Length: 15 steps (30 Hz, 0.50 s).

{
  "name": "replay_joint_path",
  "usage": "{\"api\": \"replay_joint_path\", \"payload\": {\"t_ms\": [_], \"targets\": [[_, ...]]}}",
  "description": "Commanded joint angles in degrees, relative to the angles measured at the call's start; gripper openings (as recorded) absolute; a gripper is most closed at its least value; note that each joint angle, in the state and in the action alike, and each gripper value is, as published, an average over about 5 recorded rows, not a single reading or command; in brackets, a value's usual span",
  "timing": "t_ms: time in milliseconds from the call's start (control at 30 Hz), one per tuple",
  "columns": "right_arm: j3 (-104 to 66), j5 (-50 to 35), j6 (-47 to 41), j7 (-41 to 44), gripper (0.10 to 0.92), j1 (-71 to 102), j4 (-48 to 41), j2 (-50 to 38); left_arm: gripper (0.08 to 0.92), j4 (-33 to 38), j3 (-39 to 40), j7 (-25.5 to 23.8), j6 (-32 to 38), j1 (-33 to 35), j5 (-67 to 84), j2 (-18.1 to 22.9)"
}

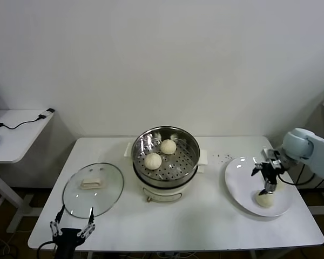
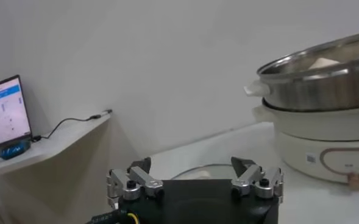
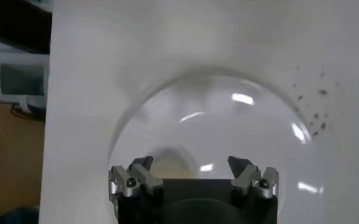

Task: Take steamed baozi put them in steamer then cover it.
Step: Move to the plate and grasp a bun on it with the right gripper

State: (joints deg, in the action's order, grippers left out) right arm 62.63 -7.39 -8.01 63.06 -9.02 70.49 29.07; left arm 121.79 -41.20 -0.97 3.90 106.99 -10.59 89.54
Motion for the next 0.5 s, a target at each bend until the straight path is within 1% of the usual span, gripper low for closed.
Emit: {"api": "replay_joint_path", "payload": {"t_ms": [33,500], "targets": [[-7.9,7.2,0.8,0.1,0.823,10.7,-3.3,0.0,0.823,-0.4,0.0,0.0,0.0,-0.2,-0.6,0.1],[-7.9,7.2,0.7,0.2,0.819,10.6,-5.4,2.0,0.823,-1.7,-0.3,0.1,0.4,-0.3,-0.8,0.1]]}}
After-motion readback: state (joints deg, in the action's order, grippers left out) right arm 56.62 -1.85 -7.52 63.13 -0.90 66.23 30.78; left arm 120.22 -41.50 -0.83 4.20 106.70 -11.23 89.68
